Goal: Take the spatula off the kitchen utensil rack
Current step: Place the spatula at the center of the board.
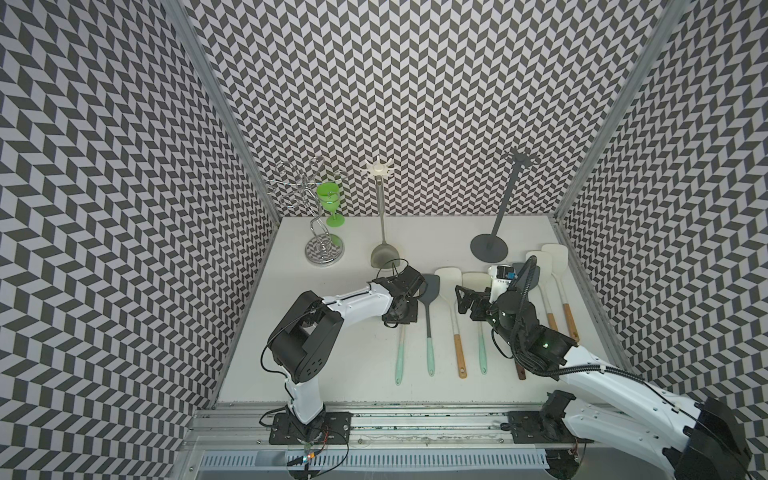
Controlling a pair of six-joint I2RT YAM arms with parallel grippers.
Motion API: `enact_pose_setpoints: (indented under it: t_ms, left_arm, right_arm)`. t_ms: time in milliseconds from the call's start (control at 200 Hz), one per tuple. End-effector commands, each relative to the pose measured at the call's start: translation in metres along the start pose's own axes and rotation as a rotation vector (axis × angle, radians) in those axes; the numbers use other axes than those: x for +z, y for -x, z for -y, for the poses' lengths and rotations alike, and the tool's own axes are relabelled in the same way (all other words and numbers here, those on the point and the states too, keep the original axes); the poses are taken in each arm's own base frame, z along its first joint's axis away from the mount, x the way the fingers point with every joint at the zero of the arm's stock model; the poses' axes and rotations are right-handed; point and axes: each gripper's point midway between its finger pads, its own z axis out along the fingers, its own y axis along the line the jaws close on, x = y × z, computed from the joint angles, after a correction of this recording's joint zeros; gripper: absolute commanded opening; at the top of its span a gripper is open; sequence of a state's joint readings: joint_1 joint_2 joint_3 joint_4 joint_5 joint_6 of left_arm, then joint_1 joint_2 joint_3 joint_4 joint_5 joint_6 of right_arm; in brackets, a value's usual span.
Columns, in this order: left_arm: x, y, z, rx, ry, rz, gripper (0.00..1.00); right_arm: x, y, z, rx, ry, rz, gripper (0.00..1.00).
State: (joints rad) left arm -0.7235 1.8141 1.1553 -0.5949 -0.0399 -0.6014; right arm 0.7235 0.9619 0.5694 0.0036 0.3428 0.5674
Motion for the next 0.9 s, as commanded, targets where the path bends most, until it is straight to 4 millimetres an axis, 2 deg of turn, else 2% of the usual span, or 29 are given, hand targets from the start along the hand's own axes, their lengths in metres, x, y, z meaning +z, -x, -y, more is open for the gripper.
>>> enact_pose_setpoints:
  t_ms: [0, 310, 641, 896]
  left_arm:
    - [0.008, -0.004, -0.007, -0.011, 0.034, -0.015, 0.07]
    - [0.01, -0.007, -0.017, -0.014, 0.089, -0.018, 0.11]
    - [0.018, -0.011, -0.016, -0.005, 0.091, -0.036, 0.18]
    - [0.019, -0.012, -0.02, -0.005, 0.108, -0.032, 0.2]
  right_arm:
    - [-0.003, 0.008, -0.002, 0.016, 0.021, 0.037, 1.0]
    - [-0.005, 0.009, -0.004, 0.023, 0.036, 0.034, 1.0]
    - [-0.008, 0.011, -0.003, 0.032, 0.036, 0.044, 1.0]
    - [-0.01, 0.011, -0.003, 0.046, 0.042, 0.045, 1.0]
